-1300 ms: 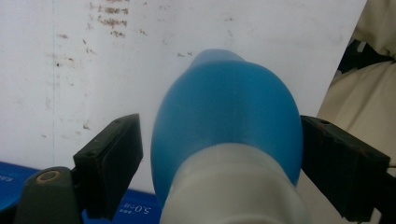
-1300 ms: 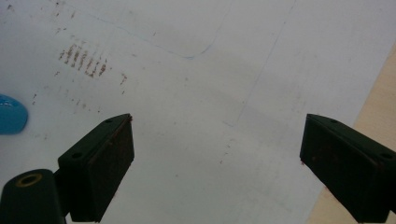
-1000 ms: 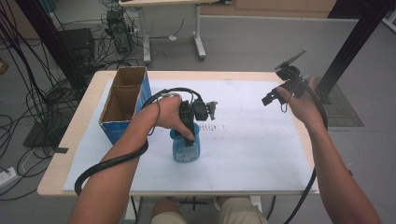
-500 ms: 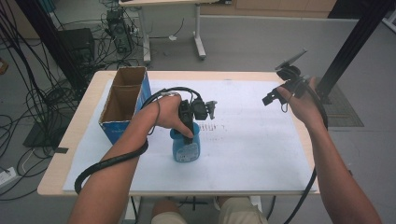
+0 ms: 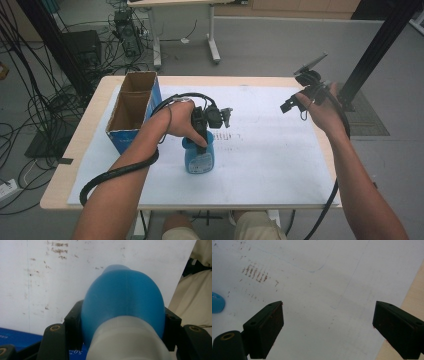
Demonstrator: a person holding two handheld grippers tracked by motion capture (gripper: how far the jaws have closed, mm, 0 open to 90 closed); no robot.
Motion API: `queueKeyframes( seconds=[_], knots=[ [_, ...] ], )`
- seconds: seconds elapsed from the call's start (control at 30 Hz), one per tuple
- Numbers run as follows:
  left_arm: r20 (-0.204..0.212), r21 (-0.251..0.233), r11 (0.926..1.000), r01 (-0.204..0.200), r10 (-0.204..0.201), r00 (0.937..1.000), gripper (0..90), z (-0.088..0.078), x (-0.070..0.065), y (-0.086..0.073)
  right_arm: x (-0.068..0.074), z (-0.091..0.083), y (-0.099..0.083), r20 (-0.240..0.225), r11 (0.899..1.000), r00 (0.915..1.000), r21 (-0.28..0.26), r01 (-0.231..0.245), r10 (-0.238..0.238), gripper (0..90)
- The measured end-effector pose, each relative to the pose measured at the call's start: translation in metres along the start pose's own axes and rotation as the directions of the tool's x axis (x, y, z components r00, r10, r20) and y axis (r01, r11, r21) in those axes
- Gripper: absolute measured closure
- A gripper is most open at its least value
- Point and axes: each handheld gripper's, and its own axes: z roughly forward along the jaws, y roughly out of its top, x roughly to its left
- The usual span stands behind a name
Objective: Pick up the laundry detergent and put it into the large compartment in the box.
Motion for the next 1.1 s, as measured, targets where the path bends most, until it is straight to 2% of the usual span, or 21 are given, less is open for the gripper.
queueKeyframes(
  seconds=[0.37, 0.77, 1.1],
  knots=[
    [0.002, 0.011, 0.9997, -0.022, 0.022, 0.9998, 37.8, 0.0001, -0.0003, 0.0026, 0.001, 0.0005, 0.001, 0.004, 1.0, 1.0, 0.001, 0.003, -0.003, 10.0],
    [-0.002, -0.001, 0.9998, -0.021, 0.021, 0.9998, 38.0, 0.0, -0.001, -0.0005, -0.0001, 0.0029, 0.0, 0.001, 1.0, 1.0, 0.001, 0.001, -0.001, 10.0],
    [0.001, 0.009, 0.9998, -0.02, 0.02, 0.9998, 38.0, 0.0, -0.0001, 0.0021, 0.0002, 0.0025, -0.0017, 0.003, 1.0, 1.0, -0.004, -0.001, 0.001, 10.0]
  ],
)
